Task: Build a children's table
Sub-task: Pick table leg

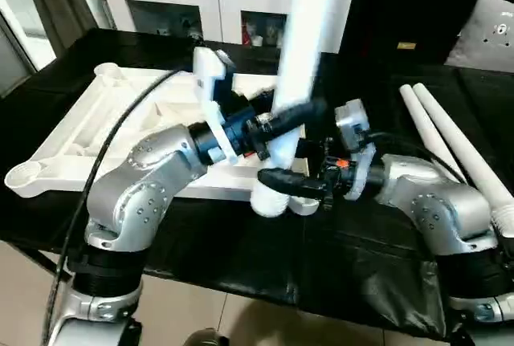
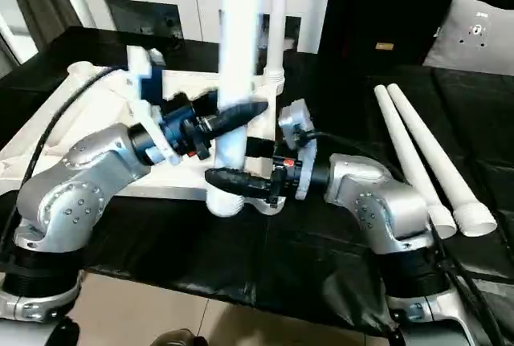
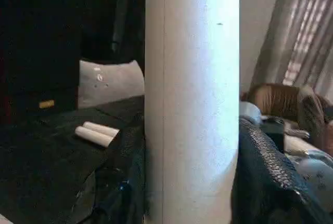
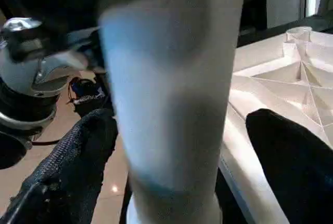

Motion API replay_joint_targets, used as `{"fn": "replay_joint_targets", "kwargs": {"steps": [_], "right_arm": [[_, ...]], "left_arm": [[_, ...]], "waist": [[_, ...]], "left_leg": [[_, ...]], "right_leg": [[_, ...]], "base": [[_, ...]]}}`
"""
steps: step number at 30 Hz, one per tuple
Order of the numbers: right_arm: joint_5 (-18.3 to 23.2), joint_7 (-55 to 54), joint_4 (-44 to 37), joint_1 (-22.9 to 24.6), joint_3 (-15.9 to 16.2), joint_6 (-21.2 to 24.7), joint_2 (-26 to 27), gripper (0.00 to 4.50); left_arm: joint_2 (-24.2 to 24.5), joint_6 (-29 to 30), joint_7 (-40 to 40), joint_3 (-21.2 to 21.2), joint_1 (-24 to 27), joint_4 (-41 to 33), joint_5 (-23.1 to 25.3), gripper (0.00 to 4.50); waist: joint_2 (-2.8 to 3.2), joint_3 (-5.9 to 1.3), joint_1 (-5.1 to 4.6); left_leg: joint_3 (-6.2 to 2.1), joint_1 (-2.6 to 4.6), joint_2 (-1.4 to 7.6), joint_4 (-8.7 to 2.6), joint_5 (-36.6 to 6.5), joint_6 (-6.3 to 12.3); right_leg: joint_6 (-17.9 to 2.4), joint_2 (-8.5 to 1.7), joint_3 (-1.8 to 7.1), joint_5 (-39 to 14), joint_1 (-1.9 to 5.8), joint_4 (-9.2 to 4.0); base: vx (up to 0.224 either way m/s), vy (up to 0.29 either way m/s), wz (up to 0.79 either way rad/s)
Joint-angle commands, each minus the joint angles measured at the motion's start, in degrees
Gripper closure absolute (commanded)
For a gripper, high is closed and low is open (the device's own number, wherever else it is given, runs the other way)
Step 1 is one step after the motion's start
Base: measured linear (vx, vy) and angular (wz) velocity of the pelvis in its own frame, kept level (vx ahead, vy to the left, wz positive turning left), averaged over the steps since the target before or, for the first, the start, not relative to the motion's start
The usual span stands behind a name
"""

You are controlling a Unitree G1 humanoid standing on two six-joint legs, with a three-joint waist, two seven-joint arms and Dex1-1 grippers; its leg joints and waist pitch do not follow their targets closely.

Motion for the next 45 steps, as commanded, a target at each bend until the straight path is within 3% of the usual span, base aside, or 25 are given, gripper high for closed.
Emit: {"fn": "replay_joint_targets", "kwargs": {"steps": [1,5,9,24,28,31,32,40,44,45], "right_arm": [[-0.65,0.59,-0.24,-1.12,0.36,-0.45,-0.57,0.43],[-0.87,0.71,-0.07,-1.08,0.63,-0.54,-0.73,0.85],[-1.57,0.67,0.68,-0.95,1.27,-1.00,-0.37,0.96],[-2.11,0.42,1.20,-0.93,1.94,-1.43,0.19,2.39],[-2.25,0.34,1.22,-0.91,1.95,-1.72,0.28,2.51],[-2.67,-0.39,1.76,-0.94,1.51,-2.46,0.77,2.54],[-2.51,-0.53,1.91,-0.98,1.30,-2.29,0.97,2.00],[-3.33,-0.66,2.62,-1.41,1.20,-3.80,1.06,1.44],[-3.39,0.11,2.81,-1.52,1.57,-3.75,0.86,1.41],[-3.14,0.47,2.87,-1.53,1.59,-3.80,0.87,1.68]], "left_arm": [[0.56,-1.16,-0.66,-0.37,-0.10,-1.23,0.63,2.65],[0.47,-1.25,-0.88,-0.45,-0.27,-1.05,0.74,2.65],[0.03,-1.74,-1.04,-0.80,-0.67,-0.63,0.98,2.65],[-0.88,-2.22,-1.06,-1.41,-0.63,-0.47,1.35,2.65],[-0.87,-2.11,-1.22,-1.41,-0.61,-0.48,1.36,2.65],[-0.84,-2.05,-1.27,-1.41,-0.62,-0.50,1.33,2.65],[-0.83,-2.04,-1.27,-1.40,-0.62,-0.51,1.32,2.65],[-0.58,-1.76,-1.62,-1.39,-0.61,-0.59,1.22,2.65],[-0.54,-1.67,-1.76,-1.45,-0.62,-0.64,1.15,2.65],[-0.52,-1.62,-1.79,-1.46,-0.63,-0.70,1.05,2.65]], "waist": [[-0.98,-3.95,0.20],[-1.04,-3.97,0.23],[-1.02,-3.94,0.20],[-0.87,-4.00,0.23],[-0.81,-4.05,0.26],[-0.85,-4.07,0.26],[-0.84,-4.07,0.26],[-0.75,-4.09,0.26],[-0.76,-4.09,0.26],[-0.82,-4.11,0.29]], "left_leg": [[-0.56,0.39,4.21,-3.63,-0.74,4.20],[-0.56,0.38,4.22,-3.59,-0.65,4.29],[-0.58,0.40,4.23,-3.60,-1.22,4.20],[-0.61,0.40,4.27,-3.52,-1.42,4.16],[-0.65,0.38,4.26,-3.51,-1.09,4.16],[-0.59,0.40,4.21,-3.48,-1.22,4.12],[-0.61,0.35,4.20,-3.48,-1.08,4.18],[-0.62,0.43,4.25,-3.47,-1.24,4.03],[-0.63,0.42,4.22,-3.47,-1.27,4.11],[-0.60,0.41,4.21,-3.45,-1.18,4.17]], "right_leg": [[-15.01,-5.04,2.75,1.92,3.32,-3.91],[-15.34,-5.05,2.73,2.56,3.38,-3.81],[-15.50,-5.02,2.68,1.66,3.32,-3.85],[-15.62,-5.04,2.70,2.22,3.33,-3.79],[-15.75,-5.04,2.68,2.91,3.38,-3.66],[-15.74,-5.04,2.71,2.87,3.39,-3.72],[-15.84,-5.05,2.71,3.05,3.42,-3.69],[-15.87,-5.01,2.68,3.26,3.38,-3.64],[-15.95,-5.02,2.68,3.42,3.41,-3.63],[-15.98,-5.04,2.69,3.57,3.45,-3.63]], "base": [[0.000,0.000,0.00],[0.000,0.000,0.00],[0.000,0.000,0.00],[0.000,0.000,0.00],[0.000,0.000,0.00],[0.000,0.000,0.00],[0.000,0.000,0.00],[0.000,0.000,0.00],[0.000,0.000,0.00],[0.000,0.000,0.00]]}}
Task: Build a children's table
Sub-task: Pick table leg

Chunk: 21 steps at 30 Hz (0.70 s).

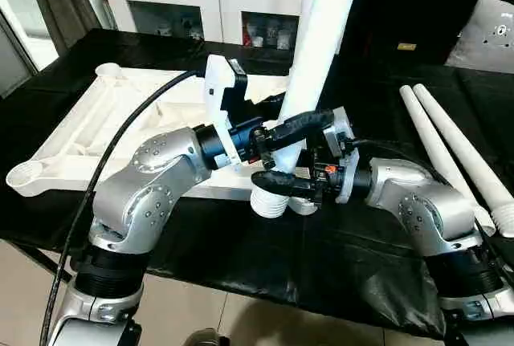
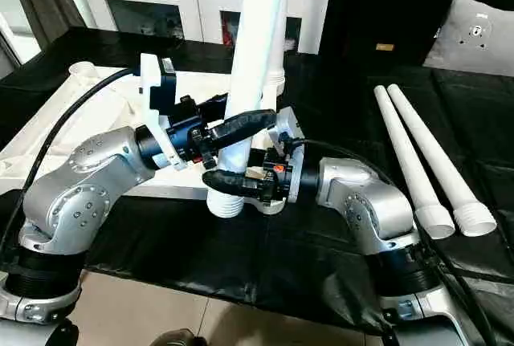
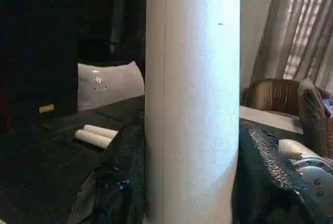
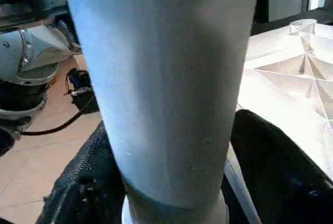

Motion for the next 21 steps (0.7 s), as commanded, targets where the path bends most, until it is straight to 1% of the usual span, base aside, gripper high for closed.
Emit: {"fn": "replay_joint_targets", "kwargs": {"steps": [1,3,4,7,9,12,13,14,15,16,18,20,21], "right_arm": [[-0.16,0.41,0.54,-1.38,-0.61,-0.83,-0.28,1.68],[0.20,0.69,0.51,-1.32,-0.65,-0.83,-0.23,1.88],[0.44,0.91,0.43,-1.26,-0.62,-0.73,-0.26,2.12],[0.47,1.18,0.43,-1.23,-0.59,-0.68,-0.27,2.23],[-0.12,0.91,0.91,-1.31,-0.61,-1.00,-0.22,2.49],[-0.83,0.33,1.48,-1.40,-0.64,-1.45,-0.15,2.55],[-0.52,0.10,1.71,-1.46,-0.78,-0.14,-0.25,2.55],[-0.53,-0.32,1.93,-1.46,-0.89,0.57,-0.24,2.57],[-0.55,-0.36,1.95,-1.46,-0.89,0.60,-0.24,2.57],[-0.65,-0.45,2.00,-1.44,-0.87,0.59,-0.24,2.58],[-0.80,-0.69,2.19,-1.40,-0.94,0.42,0.02,2.58],[-0.96,-0.93,2.33,-1.36,-0.92,0.27,0.22,2.59],[-1.38,-1.78,2.78,-1.45,-0.85,-0.03,0.85,2.59]], "left_arm": [[-0.04,0.11,-1.12,-0.87,-0.63,-0.92,-0.34,2.65],[-0.07,0.26,-1.25,-0.86,-0.58,-1.05,-0.61,2.65],[-0.09,0.38,-1.30,-0.85,-0.57,-1.13,-0.75,2.65],[-0.11,0.57,-1.33,-0.78,-0.62,-1.11,-0.97,2.65],[-0.33,1.22,-0.82,-0.45,-0.77,-0.85,-1.37,2.65],[-0.59,1.80,-0.01,-0.17,-0.93,-0.59,-1.49,2.65],[-0.84,2.05,0.30,0.08,-1.02,-0.42,-1.79,2.65],[-1.30,2.33,0.43,0.32,-1.23,-0.33,-2.43,2.09],[-1.37,2.40,0.44,0.36,-1.25,-0.33,-2.54,2.09],[-1.58,2.61,0.45,0.47,-1.32,-0.33,-2.93,1.95],[-2.88,3.61,0.89,1.39,-1.57,-0.86,-5.23,1.95],[-3.50,4.06,1.02,1.59,-1.62,-1.41,-6.25,1.60],[-5.10,4.50,1.65,1.19,-1.54,-2.40,-7.03,1.52]], "waist": [[-0.80,-4.11,0.27],[-0.78,-4.08,0.26],[-0.77,-4.12,0.27],[-0.76,-4.09,0.29],[-0.73,-4.10,0.31],[-0.78,-4.11,0.26],[-0.80,-4.11,0.22],[-0.78,-4.10,0.24],[-0.91,-4.11,0.23],[-0.82,-4.10,0.30],[-0.92,-4.15,0.33],[-0.90,-4.12,0.36],[-0.99,-4.11,0.35]], "left_leg": [[-0.61,0.39,4.17,-3.58,-1.15,4.19],[-0.66,0.36,4.22,-3.63,-1.26,4.32],[-0.67,0.39,4.23,-3.61,-1.15,4.34],[-0.64,0.40,4.22,-3.59,-1.24,4.42],[-0.66,0.42,4.23,-3.59,-1.14,4.41],[-0.62,0.39,4.20,-3.59,-1.16,4.25],[-0.61,0.41,4.18,-3.57,-1.10,4.26],[-0.62,0.41,4.17,-3.56,-1.06,4.37],[-0.58,0.39,4.15,-3.55,-1.07,4.36],[-0.61,0.38,4.14,-3.57,-1.09,4.36],[-0.56,0.38,4.16,-3.50,-0.77,4.22],[-0.58,0.38,4.14,-3.51,-1.19,4.25],[-0.56,0.39,4.17,-3.54,-1.23,4.34]], "right_leg": [[-15.98,-5.03,2.69,3.64,3.45,-3.74],[-15.93,-5.04,2.66,3.35,3.44,-3.75],[-15.93,-5.02,2.64,3.43,3.43,-3.72],[-16.01,-5.02,2.65,3.35,3.41,-3.74],[-16.03,-5.03,2.65,3.33,3.39,-3.74],[-16.11,-5.01,2.63,3.44,3.42,-3.73],[-16.18,-5.01,2.66,3.50,3.44,-3.74],[-16.17,-4.96,2.65,3.44,3.40,-3.74],[-16.16,-4.99,2.67,3.44,3.44,-3.77],[-16.14,-5.00,2.64,3.18,3.45,-3.76],[-16.38,-5.03,2.66,3.69,3.44,-3.70],[-16.51,-5.01,2.61,3.18,3.40,-3.73],[-16.45,-5.03,2.64,3.04,3.42,-3.80]], "base": [[0.000,0.000,0.00],[0.000,0.000,0.00],[0.000,0.000,0.00],[0.000,0.000,0.00],[0.000,0.000,0.00],[0.000,0.000,0.00],[0.000,0.000,0.00],[0.000,0.000,0.00],[0.000,0.000,0.00],[0.000,0.000,0.00],[0.000,0.000,0.00],[0.000,0.000,0.00],[0.000,0.000,0.00]]}}
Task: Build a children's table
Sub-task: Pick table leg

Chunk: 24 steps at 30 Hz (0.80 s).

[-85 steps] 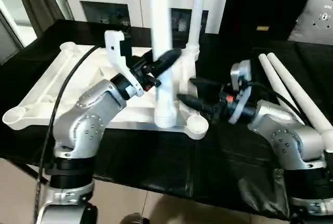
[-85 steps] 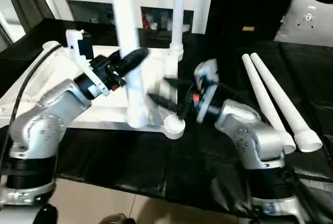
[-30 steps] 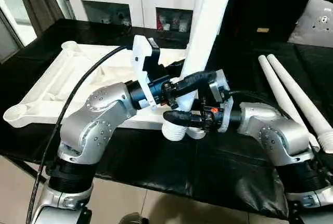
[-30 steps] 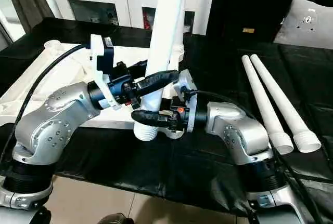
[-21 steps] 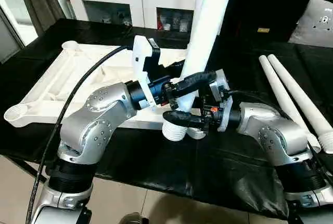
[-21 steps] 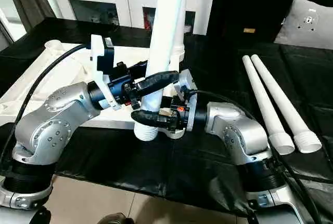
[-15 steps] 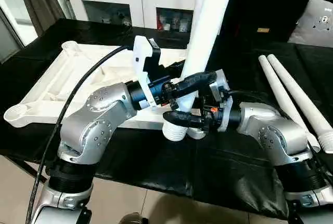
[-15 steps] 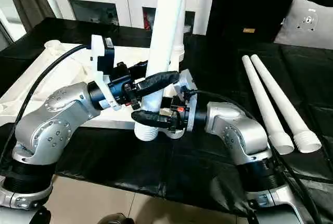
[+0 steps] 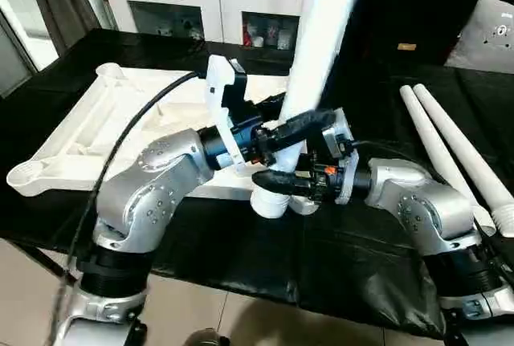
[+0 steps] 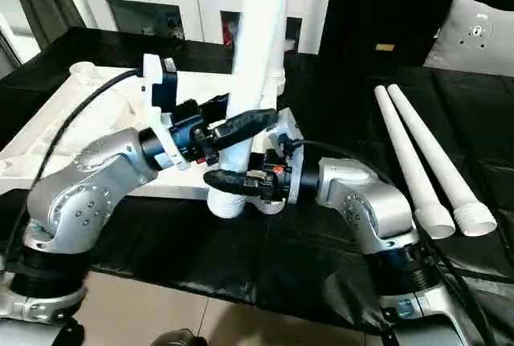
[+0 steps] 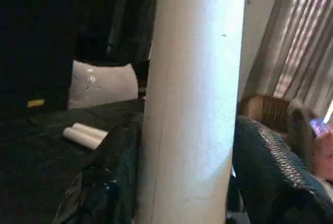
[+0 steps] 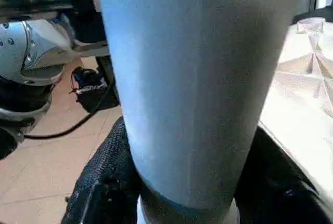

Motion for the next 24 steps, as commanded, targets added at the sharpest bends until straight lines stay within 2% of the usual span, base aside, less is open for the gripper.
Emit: {"fn": "replay_joint_targets", "kwargs": {"steps": [1,9,11,13,14,15,17,18,19,20,21,22,23,24], "right_arm": [[-1.09,-3.03,2.38,-0.78,-0.88,-0.06,0.64,2.59],[-2.40,-8.52,4.79,-1.92,-1.70,1.25,3.06,2.59],[-2.11,-9.67,4.48,-1.25,-2.73,-0.50,4.35,2.59],[-2.05,-11.05,3.51,-0.12,-3.60,-2.39,5.40,2.59],[-2.71,-12.92,2.76,0.94,-4.30,-4.64,6.32,2.59],[-2.93,-15.80,2.69,1.38,-5.60,-5.04,7.20,2.59],[-3.06,-18.04,2.73,1.64,-6.64,-5.20,7.86,2.59],[-3.18,-20.03,2.19,2.21,-7.64,-5.06,8.11,2.60],[-3.28,-21.16,1.79,2.59,-8.21,-4.99,8.21,2.60],[-3.29,-21.22,1.77,2.61,-8.24,-4.99,8.21,2.60],[-3.32,-21.52,1.36,2.91,-8.38,-4.82,8.15,2.60],[-3.56,-23.04,-1.44,4.96,-8.93,-3.29,7.52,2.60],[-3.56,-23.04,-1.44,4.96,-8.93,-3.29,7.52,2.60],[-5.32,-25.70,-3.40,6.61,-9.13,-2.35,7.11,2.60]], "left_arm": [[-2.06,0.55,-0.24,-1.29,-1.36,-3.37,-2.82,1.48],[-4.86,0.36,0.98,-3.49,-0.66,-4.16,-2.55,0.80],[-6.24,0.42,2.62,-1.34,-0.58,-4.13,-4.13,0.60],[-7.26,0.12,4.31,1.07,-0.36,-3.75,-5.28,0.60],[-7.98,-0.39,6.18,3.46,-0.19,-3.03,-5.97,0.61],[-8.40,-0.89,7.95,5.61,-0.22,-2.13,-6.50,0.61],[-8.68,-1.27,9.28,7.18,-0.26,-1.44,-6.87,0.61],[-8.44,-1.67,10.90,9.09,-0.18,-0.48,-6.86,0.61],[-8.24,-1.92,11.90,10.27,-0.12,0.12,-6.80,0.61],[-8.23,-1.93,11.96,10.33,-0.12,0.15,-6.80,0.61],[-7.84,-2.10,12.07,10.47,0.13,0.28,-6.26,0.61],[-5.81,-2.95,13.24,11.32,1.84,0.83,-2.99,0.61],[-5.81,-2.95,13.24,11.32,1.84,0.83,-2.99,0.61],[-4.61,-3.12,14.90,11.86,3.59,0.50,-0.46,0.61]], "waist": [[-1.00,-4.08,0.24],[-0.79,-4.02,0.18],[-0.58,-4.06,0.20],[-0.56,-4.05,0.19],[-0.31,-4.03,0.18],[0.16,-4.11,0.28],[-0.17,-4.09,0.12],[0.87,-4.08,0.21],[0.15,-4.03,-0.10],[0.09,-3.95,-0.23],[0.09,-3.95,-0.23],[0.80,-3.92,-0.26],[0.67,-3.85,-0.31],[0.60,-3.95,-0.37]], "left_leg": [[-0.53,0.34,4.16,-3.57,-1.24,4.28],[-0.64,0.37,4.22,-3.71,-1.99,3.75],[-0.68,0.33,4.23,-3.68,-1.91,3.56],[-0.64,0.33,4.24,-3.68,-2.30,3.31],[-0.65,0.32,4.30,-3.72,-2.55,2.98],[-0.81,0.42,4.30,-3.75,-2.84,2.43],[-0.80,0.52,4.25,-3.93,-3.41,1.81],[-0.87,0.54,4.17,-3.80,-3.75,1.53],[-0.79,0.44,4.09,-3.93,-4.70,1.26],[-0.77,0.36,3.93,-3.97,-4.75,1.33],[-0.77,0.36,3.93,-3.97,-4.75,1.33],[-0.87,0.44,3.94,-4.00,-5.54,1.13],[-0.92,0.43,4.02,-4.12,-5.72,1.14],[-0.97,0.47,4.12,-4.15,-5.01,1.05]], "right_leg": [[-16.40,-5.09,2.68,2.90,3.42,-3.78],[-15.27,-4.98,2.69,1.42,3.36,-3.98],[-15.36,-5.10,2.71,2.14,3.38,-3.97],[-15.60,-5.12,2.71,2.24,3.37,-4.01],[-15.71,-5.11,2.74,2.64,3.28,-4.08],[-15.86,-5.13,2.67,2.74,3.32,-3.94],[-15.75,-4.87,2.65,2.73,3.35,-4.03],[-15.73,-4.85,2.67,2.60,3.21,-3.91],[-15.19,-4.69,2.68,2.24,3.48,-4.15],[-14.68,-4.74,2.70,1.84,3.61,-4.25],[-14.68,-4.74,2.70,1.84,3.61,-4.25],[-13.72,-4.74,2.72,0.18,3.51,-4.49],[-13.19,-4.59,2.72,0.02,3.53,-4.62],[-12.48,-4.58,2.75,0.90,3.53,-4.51]], "base": [[0.000,0.000,0.00],[0.000,0.000,0.00],[0.000,0.000,0.00],[0.000,0.000,0.00],[0.000,0.000,0.00],[0.000,0.000,0.00],[0.000,0.000,0.00],[0.000,0.000,0.00],[0.000,0.000,0.00],[0.000,0.000,0.00],[0.000,0.000,0.00],[0.000,0.000,0.00],[0.000,0.000,0.00],[0.000,0.000,0.00]]}}
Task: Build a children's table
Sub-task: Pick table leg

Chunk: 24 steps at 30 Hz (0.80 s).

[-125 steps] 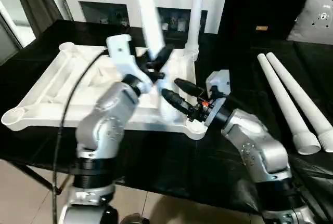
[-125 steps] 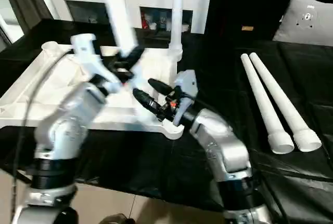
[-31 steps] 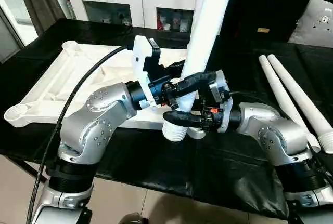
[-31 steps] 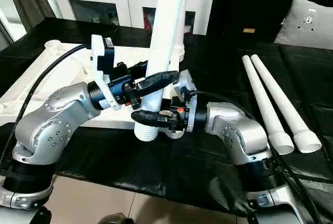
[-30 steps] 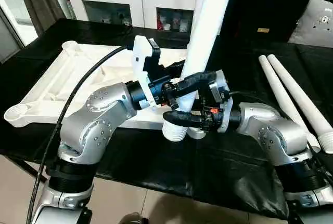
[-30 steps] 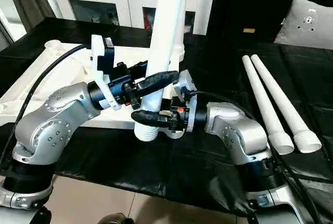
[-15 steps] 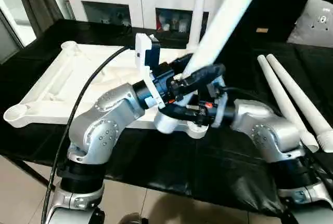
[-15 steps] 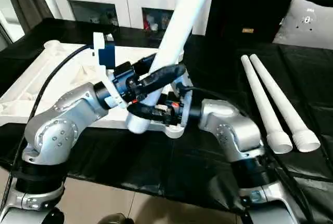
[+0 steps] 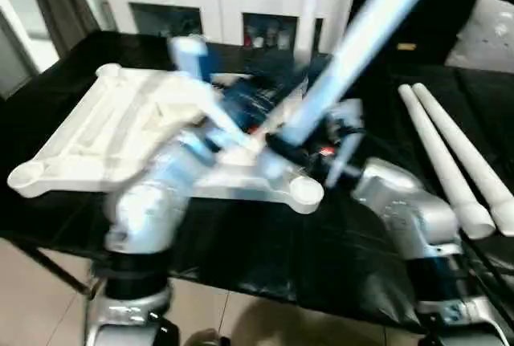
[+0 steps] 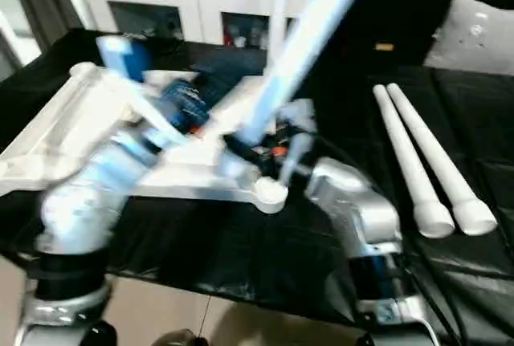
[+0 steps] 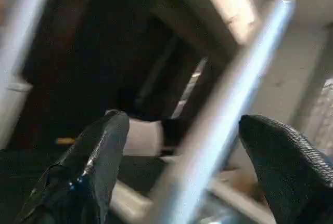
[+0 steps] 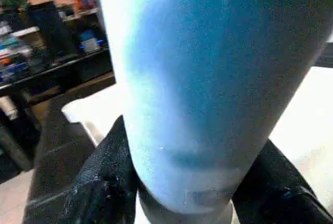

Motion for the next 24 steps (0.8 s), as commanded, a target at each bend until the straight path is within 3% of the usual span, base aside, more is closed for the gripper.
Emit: {"fn": "replay_joint_targets", "kwargs": {"steps": [1,3,4,6,7,8,9,10,13,15,16,17,18,19,20,21,22,23,24], "right_arm": [[-2.86,-4.79,-4.65,2.51,-0.72,2.13,-0.26,2.60],[-4.11,-7.52,-5.97,3.82,-1.08,2.78,0.12,2.60],[-6.65,-14.27,-6.70,5.04,-2.06,4.12,1.73,2.60],[-8.56,-19.52,-6.65,5.70,-3.14,4.98,3.02,2.60],[-10.47,-23.42,-6.66,6.71,-3.80,5.10,3.85,2.60],[-10.48,-24.54,-7.13,7.76,-4.34,4.75,4.43,2.60],[-10.19,-24.69,-7.50,8.29,-4.54,4.53,4.66,2.60],[-9.70,-24.72,-8.79,9.17,-4.97,3.99,5.03,2.60],[-8.59,-26.63,-13.02,11.57,-7.02,3.42,6.72,2.60],[-8.37,-26.33,-13.82,12.24,-7.31,2.38,6.89,2.60],[-8.71,-25.97,-14.24,12.61,-7.11,1.54,6.69,2.60],[-8.42,-25.93,-14.94,13.28,-7.18,1.62,6.76,2.60],[-9.62,-26.81,-15.80,14.69,-6.80,1.36,6.52,2.60],[-9.93,-27.01,-15.92,14.99,-6.72,1.20,6.45,2.60],[-9.93,-27.01,-15.92,14.99,-6.72,1.20,6.45,2.60],[-10.31,-27.29,-16.02,15.35,-6.67,0.98,6.37,2.60],[-10.74,-27.86,-16.22,15.90,-6.63,0.57,6.38,2.60],[-10.60,-27.76,-16.32,16.13,-6.55,0.46,6.36,2.60],[-10.43,-27.43,-16.70,16.32,-6.34,0.59,6.48,2.60]], "left_arm": [[2.74,-0.60,3.40,0.22,3.78,-0.17,7.01,0.61],[4.23,-0.90,4.76,-0.68,5.64,-0.80,10.46,0.61],[6.61,-1.47,6.80,-2.57,8.60,-1.48,14.89,0.61],[7.18,-2.12,8.40,-3.03,10.85,-1.95,16.70,0.61],[7.94,-2.52,11.06,-3.71,13.34,-1.39,19.60,0.61],[8.47,-4.96,13.10,-4.36,15.08,0.07,23.02,0.61],[8.71,-6.41,13.90,-4.68,15.79,0.92,24.63,0.61],[8.97,-8.11,15.01,-4.84,16.61,1.95,26.53,0.61],[8.68,-9.39,16.17,-4.29,18.00,2.58,27.67,0.61],[7.93,-9.87,15.99,-3.55,18.20,2.32,26.98,0.61],[7.33,-9.99,15.66,-2.95,18.31,2.17,26.13,0.61],[6.64,-8.98,15.93,-2.32,18.47,1.87,25.39,0.61],[6.53,-9.34,16.64,-3.14,18.88,2.33,26.70,0.61],[6.59,-9.54,16.74,-3.45,18.98,2.44,27.11,0.61],[6.59,-9.54,16.74,-3.45,18.98,2.44,27.11,0.61],[6.72,-9.92,16.89,-3.94,19.10,2.59,27.77,0.61],[6.78,-10.65,17.72,-4.75,19.32,2.77,29.16,0.61],[6.31,-10.62,18.18,-4.64,19.59,2.38,28.98,0.61],[6.06,-10.72,18.52,-4.49,20.01,1.88,29.00,0.61]], "waist": [[-0.18,-3.84,0.11],[-0.47,-3.86,-0.07],[-0.24,-3.65,-0.11],[-0.11,-3.62,-0.29],[0.09,-3.47,-0.31],[0.09,-3.47,-0.31],[0.38,-3.34,-0.39],[0.41,-3.37,-0.28],[1.19,-3.36,-0.27],[0.79,-3.48,-0.39],[1.43,-3.48,-0.40],[0.73,-3.45,-0.20],[0.71,-3.29,0.99],[-0.21,-3.17,1.35],[-0.51,-3.14,2.71],[-0.51,-3.14,2.71],[-0.39,-2.94,3.82],[-0.05,-2.89,3.40],[0.74,-3.94,2.46]], "left_leg": [[-0.99,0.45,4.07,-4.14,-5.09,1.08],[-0.87,0.53,4.00,-4.24,-5.36,0.84],[-0.91,0.49,4.00,-4.47,-5.66,0.24],[-1.00,0.64,4.06,-4.63,-6.51,-0.48],[-0.91,0.78,4.04,-4.85,-8.84,-1.71],[-0.91,0.78,4.04,-4.85,-8.84,-1.71],[-0.97,0.90,4.11,-5.07,-12.07,-2.33],[-1.07,0.98,4.09,-5.15,-12.72,-2.43],[-1.33,0.94,4.20,-5.39,-14.34,-3.14],[-1.37,0.70,4.25,-5.45,-13.39,-2.97],[-1.10,0.66,3.95,-5.25,-13.79,-2.61],[2.45,3.48,3.18,-2.56,-15.89,-6.69],[2.40,1.36,2.34,-2.30,-13.72,-6.43],[2.37,1.01,2.05,-1.37,-13.49,-4.98],[1.39,0.75,1.79,1.48,-12.35,-1.44],[1.39,0.75,1.79,1.48,-12.35,-1.44],[-2.90,-2.69,2.08,4.22,-8.48,1.32],[-3.59,-2.66,1.81,3.03,-7.01,0.68],[-3.87,-2.84,0.94,-2.27,-0.45,4.37]], "right_leg": [[-12.42,-4.60,2.75,0.74,3.49,-4.45],[-11.12,-4.70,2.78,-1.54,3.32,-4.71],[-10.54,-4.49,2.79,-3.04,2.98,-4.72],[-10.16,-4.49,2.80,-4.85,2.70,-4.86],[-9.89,-4.50,2.84,-7.86,2.54,-5.07],[-9.89,-4.50,2.84,-7.86,2.54,-5.07],[-8.70,-4.43,2.97,-9.95,2.33,-5.39],[-8.37,-4.47,3.00,-10.46,2.31,-5.51],[-7.41,-4.49,3.16,-9.32,2.15,-5.48],[-8.03,-4.61,3.08,-6.43,2.38,-5.28],[-8.72,-4.95,3.20,-6.33,2.31,-5.53],[-5.92,-3.01,6.40,-13.21,-0.20,-7.29],[-5.14,-3.92,9.33,-17.85,1.81,-7.49],[-4.47,-4.54,11.09,-20.48,2.12,-8.26],[-4.11,-7.31,15.33,-27.04,2.84,-9.89],[-4.11,-7.31,15.33,-27.04,2.84,-9.89],[-6.00,-10.02,19.16,-29.65,5.02,-10.22],[-6.66,-7.40,18.13,-27.30,4.46,-9.60],[-9.04,-3.36,10.70,-15.98,4.02,-6.76]], "base": [[0.000,0.000,0.00],[0.000,0.000,0.00],[0.000,0.000,0.00],[0.000,0.000,0.00],[0.000,0.000,0.00],[0.000,0.000,0.00],[0.000,0.000,0.00],[0.000,0.000,0.00],[0.000,0.000,0.00],[0.000,0.000,0.00],[0.000,0.000,0.00],[0.000,0.000,0.00],[0.000,0.038,-0.42],[0.007,0.021,-0.34],[0.012,0.069,-0.58],[0.016,0.126,-0.58],[0.025,0.221,-0.96],[0.020,0.172,-0.73],[0.016,0.213,-0.41]]}}
